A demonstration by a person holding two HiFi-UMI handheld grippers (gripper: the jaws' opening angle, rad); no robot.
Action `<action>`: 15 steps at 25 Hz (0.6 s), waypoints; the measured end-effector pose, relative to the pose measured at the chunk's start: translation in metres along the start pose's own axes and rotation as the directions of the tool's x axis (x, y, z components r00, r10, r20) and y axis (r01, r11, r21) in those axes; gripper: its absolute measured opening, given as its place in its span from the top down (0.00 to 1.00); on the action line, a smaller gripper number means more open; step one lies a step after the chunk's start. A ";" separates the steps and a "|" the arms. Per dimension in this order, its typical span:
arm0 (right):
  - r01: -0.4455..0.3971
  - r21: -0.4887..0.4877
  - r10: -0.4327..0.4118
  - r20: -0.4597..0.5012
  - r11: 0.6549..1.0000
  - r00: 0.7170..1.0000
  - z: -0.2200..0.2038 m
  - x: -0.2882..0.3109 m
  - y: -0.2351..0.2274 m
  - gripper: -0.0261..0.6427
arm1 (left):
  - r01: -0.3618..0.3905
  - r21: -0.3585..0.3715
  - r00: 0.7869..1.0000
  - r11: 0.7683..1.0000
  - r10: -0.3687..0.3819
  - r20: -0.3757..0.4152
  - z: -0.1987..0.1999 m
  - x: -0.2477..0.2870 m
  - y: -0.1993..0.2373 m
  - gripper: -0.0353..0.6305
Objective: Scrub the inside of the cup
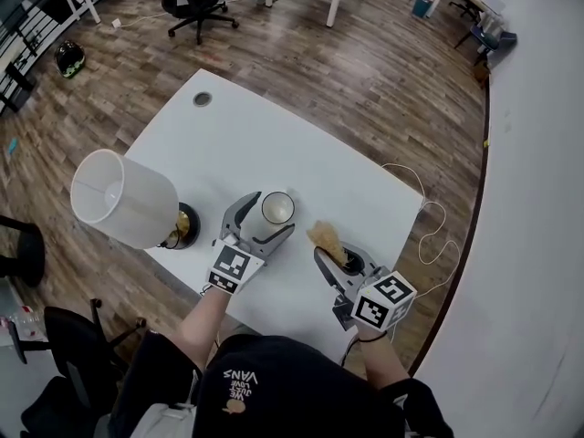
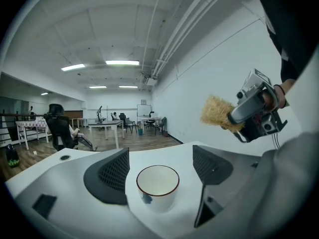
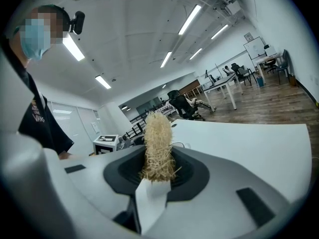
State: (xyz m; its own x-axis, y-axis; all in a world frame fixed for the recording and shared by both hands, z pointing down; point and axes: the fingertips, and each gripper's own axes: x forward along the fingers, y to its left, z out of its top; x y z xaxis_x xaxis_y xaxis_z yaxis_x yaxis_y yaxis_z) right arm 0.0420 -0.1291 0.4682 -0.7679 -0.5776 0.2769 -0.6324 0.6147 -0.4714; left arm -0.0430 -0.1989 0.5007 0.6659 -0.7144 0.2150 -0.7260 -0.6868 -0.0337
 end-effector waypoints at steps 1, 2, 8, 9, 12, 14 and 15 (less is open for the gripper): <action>-0.006 -0.003 0.006 0.003 1.000 1.000 0.001 0.001 0.002 0.81 | 0.001 0.006 1.000 1.000 -0.001 0.005 0.006 -0.005 -0.002 0.34; -0.013 -0.007 0.013 0.007 1.000 1.000 0.002 0.001 0.005 0.81 | 0.004 0.010 1.000 1.000 -0.004 0.009 0.010 -0.010 -0.005 0.34; -0.042 -0.030 0.042 0.022 0.999 0.999 0.005 -0.001 0.017 0.81 | 0.000 -0.007 1.000 1.000 0.000 0.024 0.035 -0.038 -0.020 0.41; -0.045 -0.033 0.045 0.024 0.998 0.999 0.005 -0.002 0.019 0.81 | -0.007 -0.006 1.000 1.000 0.008 0.030 0.039 -0.044 -0.022 0.49; -0.053 -0.042 0.055 0.032 0.998 0.998 0.005 -0.004 0.024 0.81 | -0.029 0.006 0.999 1.000 0.029 0.040 0.048 -0.060 -0.028 0.63; -0.059 -0.048 0.061 0.036 0.997 0.997 0.005 -0.006 0.027 0.81 | -0.048 0.009 0.998 0.999 0.048 0.033 0.051 -0.070 -0.031 0.68; -0.061 -0.051 0.063 0.038 0.997 0.997 0.005 -0.008 0.028 0.81 | -0.059 0.009 0.998 0.998 0.059 0.029 0.052 -0.074 -0.032 0.72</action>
State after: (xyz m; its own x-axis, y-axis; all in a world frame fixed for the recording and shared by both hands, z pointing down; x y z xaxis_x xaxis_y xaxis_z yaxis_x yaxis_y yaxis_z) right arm 0.0306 -0.1100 0.4484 -0.8019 -0.5576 0.2145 -0.5885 0.6754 -0.4444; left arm -0.0601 -0.1306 0.4351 0.6264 -0.7573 0.1845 -0.7628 -0.6443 -0.0550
